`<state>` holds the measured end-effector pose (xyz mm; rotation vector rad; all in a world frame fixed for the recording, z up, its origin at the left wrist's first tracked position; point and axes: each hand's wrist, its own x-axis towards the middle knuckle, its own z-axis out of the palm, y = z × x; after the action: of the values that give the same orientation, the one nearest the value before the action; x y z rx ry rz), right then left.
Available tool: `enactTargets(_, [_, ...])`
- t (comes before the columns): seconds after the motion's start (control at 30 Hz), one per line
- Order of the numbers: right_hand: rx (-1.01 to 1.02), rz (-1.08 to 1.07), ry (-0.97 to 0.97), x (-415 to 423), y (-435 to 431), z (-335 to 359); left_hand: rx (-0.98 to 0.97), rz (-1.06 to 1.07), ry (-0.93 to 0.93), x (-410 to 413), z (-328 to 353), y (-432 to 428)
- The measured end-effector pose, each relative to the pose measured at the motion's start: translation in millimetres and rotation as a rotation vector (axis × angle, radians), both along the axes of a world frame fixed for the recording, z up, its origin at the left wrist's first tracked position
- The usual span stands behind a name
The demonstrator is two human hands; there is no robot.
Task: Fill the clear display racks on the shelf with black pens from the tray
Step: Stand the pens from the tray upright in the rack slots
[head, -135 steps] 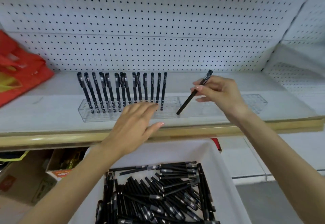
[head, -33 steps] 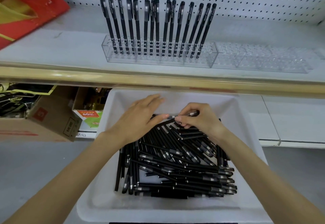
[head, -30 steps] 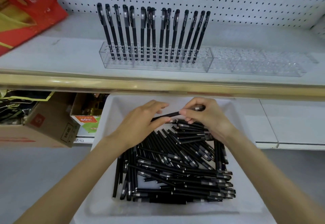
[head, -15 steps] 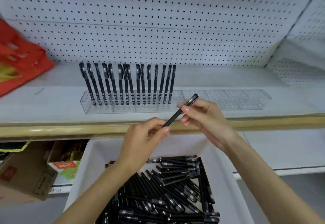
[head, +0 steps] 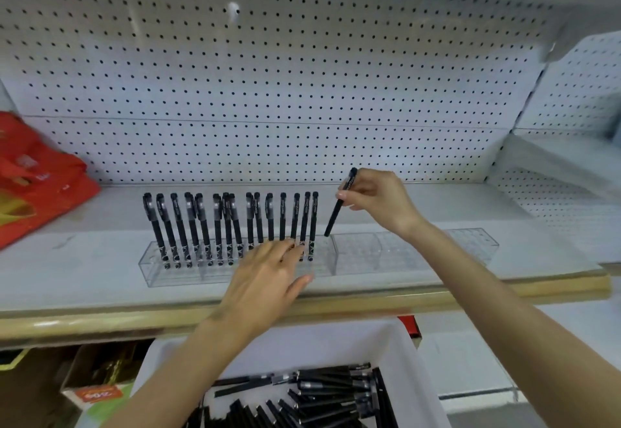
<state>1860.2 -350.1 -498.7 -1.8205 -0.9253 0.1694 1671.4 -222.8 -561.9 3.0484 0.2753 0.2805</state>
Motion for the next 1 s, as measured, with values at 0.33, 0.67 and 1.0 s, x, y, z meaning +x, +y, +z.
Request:
enactTargets(0.33, [-0.302, 0.06, -0.076, 9.0, 20.6, -26.2, 0.085, 0.013, 0.067, -5.0, -14.6, 5.8])
enactTargets(0.67, [-0.407, 0.044, -0.098, 9.7, 25.2, -28.2, -0.018, -0.059, 0.04, -4.8, -14.5, 11.1])
enactTargets(1.0, [-0.336, -0.02, -0.163, -33.7, -15.0, -35.1, -0.124, -0.049, -0.014, -40.7, -16.9, 9.3])
